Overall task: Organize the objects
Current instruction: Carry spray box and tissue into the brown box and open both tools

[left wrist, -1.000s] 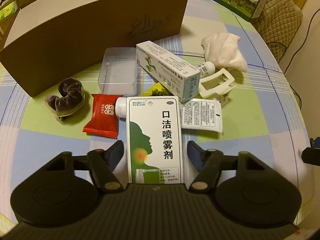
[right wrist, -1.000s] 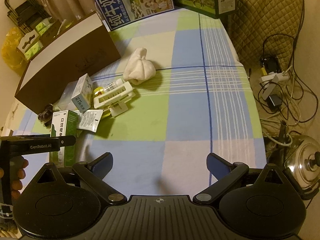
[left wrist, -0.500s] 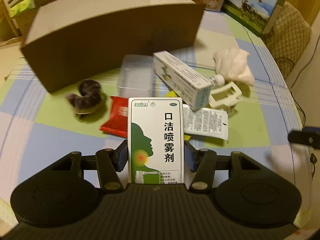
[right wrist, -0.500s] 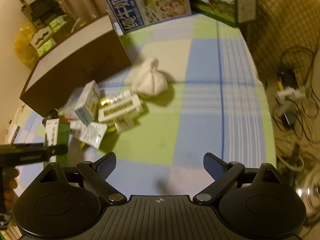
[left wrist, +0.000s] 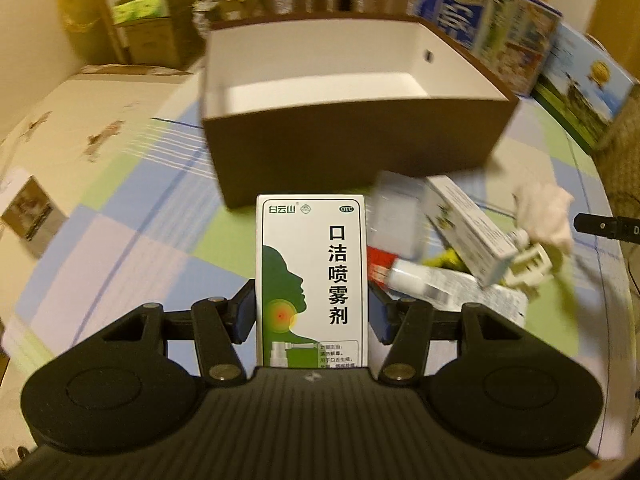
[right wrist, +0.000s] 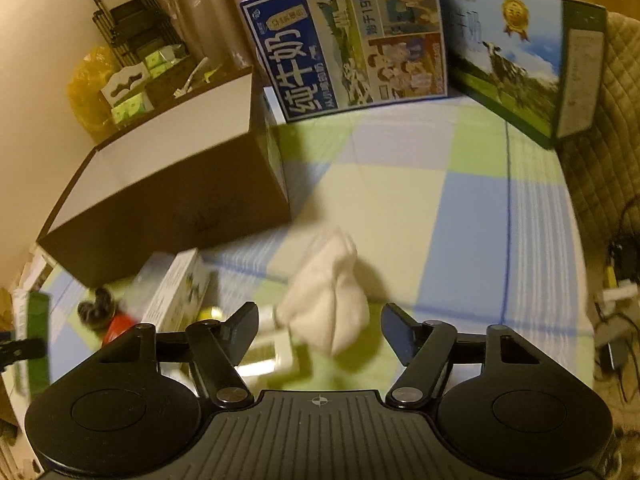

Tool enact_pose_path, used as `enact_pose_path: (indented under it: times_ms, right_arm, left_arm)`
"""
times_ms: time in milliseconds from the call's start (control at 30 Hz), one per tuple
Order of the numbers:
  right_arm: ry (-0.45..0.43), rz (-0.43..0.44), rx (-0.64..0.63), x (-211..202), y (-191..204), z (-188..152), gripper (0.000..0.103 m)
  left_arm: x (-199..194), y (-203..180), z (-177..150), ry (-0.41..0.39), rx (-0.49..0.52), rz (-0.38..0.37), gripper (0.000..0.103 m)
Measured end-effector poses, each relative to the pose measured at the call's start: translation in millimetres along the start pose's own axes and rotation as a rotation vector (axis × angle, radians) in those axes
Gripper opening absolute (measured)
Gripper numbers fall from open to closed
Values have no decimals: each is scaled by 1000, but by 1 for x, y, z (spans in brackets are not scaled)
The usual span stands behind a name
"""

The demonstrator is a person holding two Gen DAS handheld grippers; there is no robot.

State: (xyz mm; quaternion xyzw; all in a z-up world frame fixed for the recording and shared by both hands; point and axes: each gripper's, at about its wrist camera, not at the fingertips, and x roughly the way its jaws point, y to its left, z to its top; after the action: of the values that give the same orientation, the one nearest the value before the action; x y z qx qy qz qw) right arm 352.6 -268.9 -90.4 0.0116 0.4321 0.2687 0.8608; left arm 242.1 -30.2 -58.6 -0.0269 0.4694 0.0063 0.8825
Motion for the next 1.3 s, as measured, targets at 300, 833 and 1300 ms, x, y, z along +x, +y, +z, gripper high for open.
enact_pose_path:
  times_ms: [300, 833, 1300]
  right_arm:
    - [60, -3, 19, 48, -5, 20, 57]
    - [-62, 3, 17, -8, 7, 46, 17]
    - [-170, 161, -66, 3, 99, 122, 17]
  left_arm:
    - [-17, 29, 12, -29, -52, 42, 51]
    - [-20, 26, 97, -136, 82, -68, 51]
    - [30, 14, 175, -153, 130, -102, 51]
